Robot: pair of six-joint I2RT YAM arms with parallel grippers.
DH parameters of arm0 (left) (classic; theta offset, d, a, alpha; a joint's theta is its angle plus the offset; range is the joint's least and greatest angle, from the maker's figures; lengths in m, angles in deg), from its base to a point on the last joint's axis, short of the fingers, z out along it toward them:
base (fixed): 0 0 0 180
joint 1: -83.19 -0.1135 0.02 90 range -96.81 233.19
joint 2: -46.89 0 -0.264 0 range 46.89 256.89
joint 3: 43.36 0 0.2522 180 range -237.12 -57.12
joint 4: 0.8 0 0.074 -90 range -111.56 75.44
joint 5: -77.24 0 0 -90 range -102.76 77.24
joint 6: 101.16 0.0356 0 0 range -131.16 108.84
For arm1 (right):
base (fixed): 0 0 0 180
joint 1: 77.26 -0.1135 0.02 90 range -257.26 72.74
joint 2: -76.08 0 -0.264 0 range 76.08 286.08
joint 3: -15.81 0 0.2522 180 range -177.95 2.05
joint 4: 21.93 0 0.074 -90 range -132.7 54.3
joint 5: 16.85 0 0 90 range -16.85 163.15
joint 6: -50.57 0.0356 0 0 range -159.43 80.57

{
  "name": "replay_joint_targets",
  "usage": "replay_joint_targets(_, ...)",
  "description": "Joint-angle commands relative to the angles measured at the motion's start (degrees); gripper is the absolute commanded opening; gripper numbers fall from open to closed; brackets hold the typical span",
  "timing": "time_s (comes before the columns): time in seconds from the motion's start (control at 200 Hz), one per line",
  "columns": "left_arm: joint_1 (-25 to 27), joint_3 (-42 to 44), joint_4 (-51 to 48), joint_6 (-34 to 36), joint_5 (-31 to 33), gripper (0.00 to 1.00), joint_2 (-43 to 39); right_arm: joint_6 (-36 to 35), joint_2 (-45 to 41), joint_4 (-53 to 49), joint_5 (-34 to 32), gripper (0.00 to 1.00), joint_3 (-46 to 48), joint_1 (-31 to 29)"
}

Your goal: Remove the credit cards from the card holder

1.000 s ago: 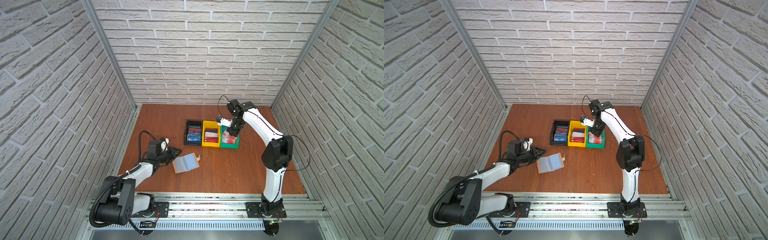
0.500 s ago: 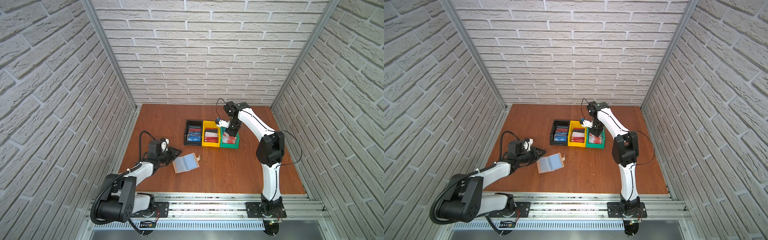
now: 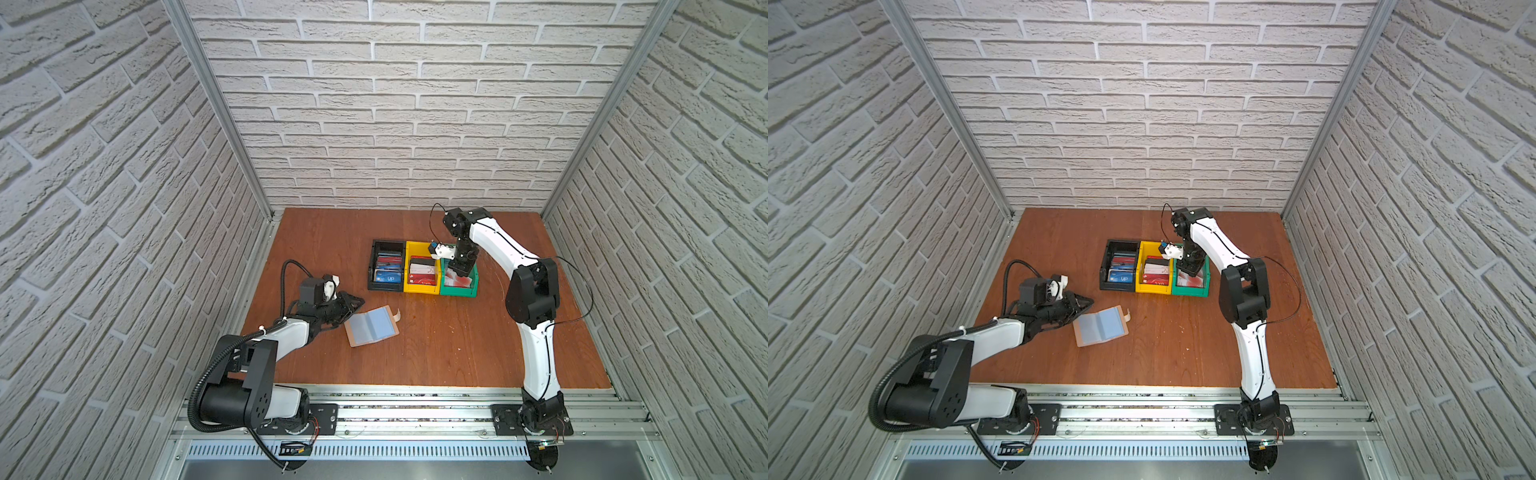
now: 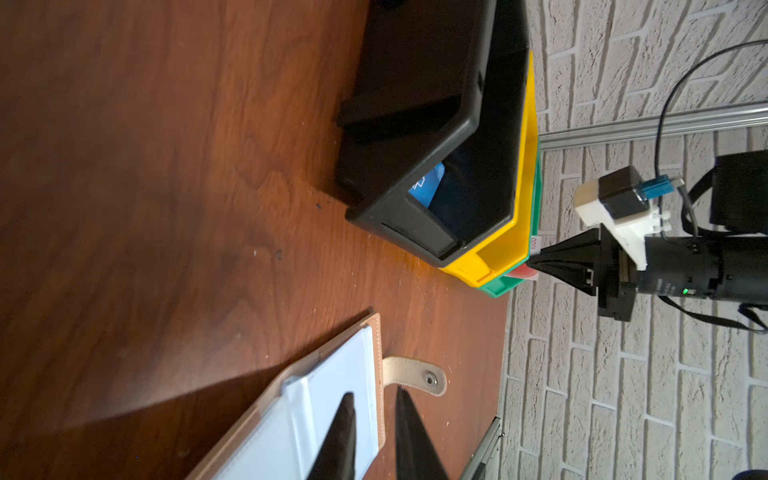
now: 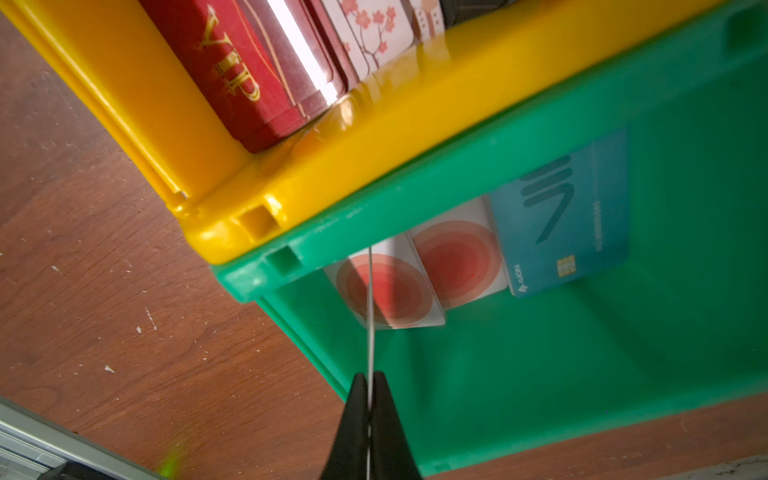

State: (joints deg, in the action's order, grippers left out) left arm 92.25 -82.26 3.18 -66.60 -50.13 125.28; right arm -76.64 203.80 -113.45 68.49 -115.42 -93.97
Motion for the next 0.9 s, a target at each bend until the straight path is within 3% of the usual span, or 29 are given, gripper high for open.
replay_joint_targets(0.0, -0.2, -1.1, 2.3, 1.4, -0.4, 0.2, 1.0, 0.5, 0.0, -1.7, 1.2, 0.06, -0.9, -0.2)
replay_joint_targets(0.25, -0.3, -1.7, 3.0, 1.4, -0.9, 0.2, 1.9, 1.1, 0.1, -2.4, 3.1, 0.12, -1.2, -0.3)
replay_joint_targets(0.51, -0.3, -1.3, 3.2, 1.3, -1.3, 0.2, 1.8, 4.3, 0.3, -0.5, -2.3, 0.16, -2.5, -0.3)
replay_joint_targets(0.62, -0.4, -0.8, 1.9, 1.5, -1.2, 0.2, 0.2, 7.6, -2.4, 0.7, -1.0, 0.15, -3.0, -0.4)
replay_joint_targets(0.685, -0.4, -0.5, 0.5, 1.9, -0.7, 0.2, -1.2, 9.3, -5.6, 1.9, 4.4, 0.15, -2.1, -0.4)
replay_joint_targets(0.79, -0.4, -0.7, -2.0, 2.6, 0.3, 0.2, -3.3, 13.1, -11.5, 5.6, 22.5, 0.16, 2.3, -0.6)
replay_joint_targets(0.895, -0.4, -1.1, -3.6, 2.8, 0.5, 0.2, -4.3, 18.9, -17.9, 16.0, 38.4, 0.17, 13.2, -2.7)
